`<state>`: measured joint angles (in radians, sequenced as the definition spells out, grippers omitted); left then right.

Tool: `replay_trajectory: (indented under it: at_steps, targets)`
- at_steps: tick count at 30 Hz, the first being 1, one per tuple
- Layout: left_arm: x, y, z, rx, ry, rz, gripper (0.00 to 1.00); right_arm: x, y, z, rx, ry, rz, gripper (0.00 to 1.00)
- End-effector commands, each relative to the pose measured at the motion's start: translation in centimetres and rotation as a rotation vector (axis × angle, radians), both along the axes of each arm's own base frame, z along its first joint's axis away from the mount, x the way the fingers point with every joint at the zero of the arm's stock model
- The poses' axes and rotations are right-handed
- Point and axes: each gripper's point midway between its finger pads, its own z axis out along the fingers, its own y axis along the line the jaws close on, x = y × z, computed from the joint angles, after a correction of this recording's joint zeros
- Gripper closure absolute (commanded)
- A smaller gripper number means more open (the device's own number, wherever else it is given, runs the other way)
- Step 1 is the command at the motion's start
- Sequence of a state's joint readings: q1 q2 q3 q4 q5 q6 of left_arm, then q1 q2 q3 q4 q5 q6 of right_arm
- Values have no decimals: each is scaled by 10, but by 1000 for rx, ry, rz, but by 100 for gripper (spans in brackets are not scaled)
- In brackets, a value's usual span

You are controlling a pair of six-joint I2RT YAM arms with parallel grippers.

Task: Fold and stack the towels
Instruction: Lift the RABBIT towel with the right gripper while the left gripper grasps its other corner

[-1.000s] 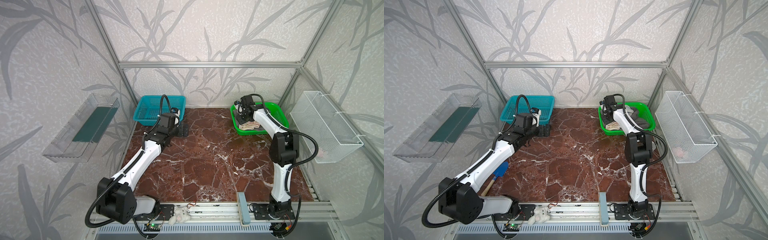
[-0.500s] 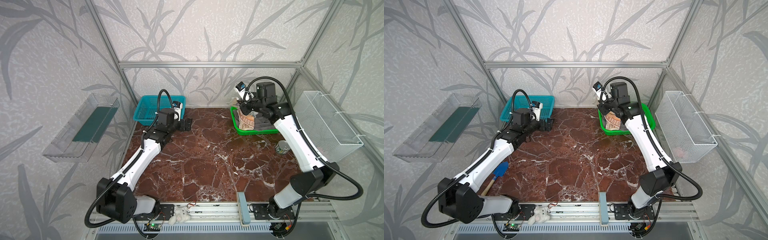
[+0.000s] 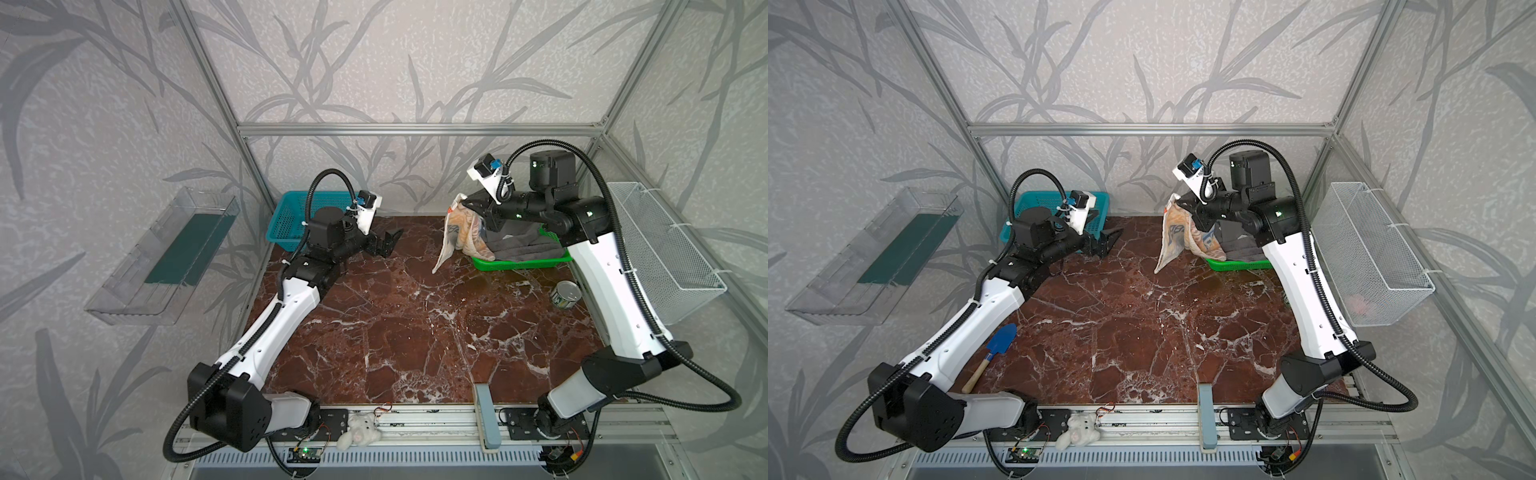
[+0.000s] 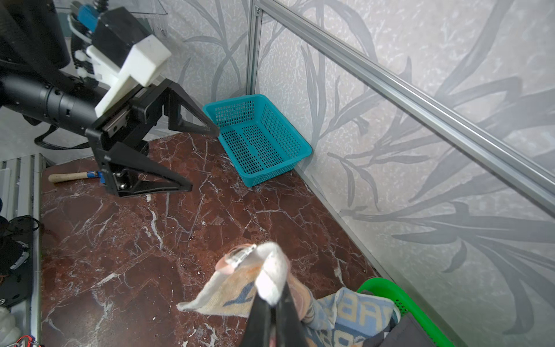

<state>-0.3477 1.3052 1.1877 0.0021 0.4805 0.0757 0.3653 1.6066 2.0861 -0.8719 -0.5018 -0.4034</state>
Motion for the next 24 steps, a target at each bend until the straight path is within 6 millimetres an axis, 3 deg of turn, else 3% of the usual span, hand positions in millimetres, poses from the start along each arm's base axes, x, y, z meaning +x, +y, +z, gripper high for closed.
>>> replay_trajectory:
  at_steps: [1,10,18,21,24]
  targets:
    - [-28,-27,10,-1,-91,-144,1,-4,5,-12,12,68,-11,100]
    - [-41,-78,-42,72,-37,-242,1,3,7,-28,13,112,-33,100]
    - [-17,-97,-87,261,-25,-218,3,1,4,-35,-12,115,-34,100]
    - [-17,-101,-103,300,12,-251,9,2,1,-36,-14,112,-44,100]
    - [-18,-101,-115,322,33,-261,25,5,-4,-36,-14,107,-58,100]
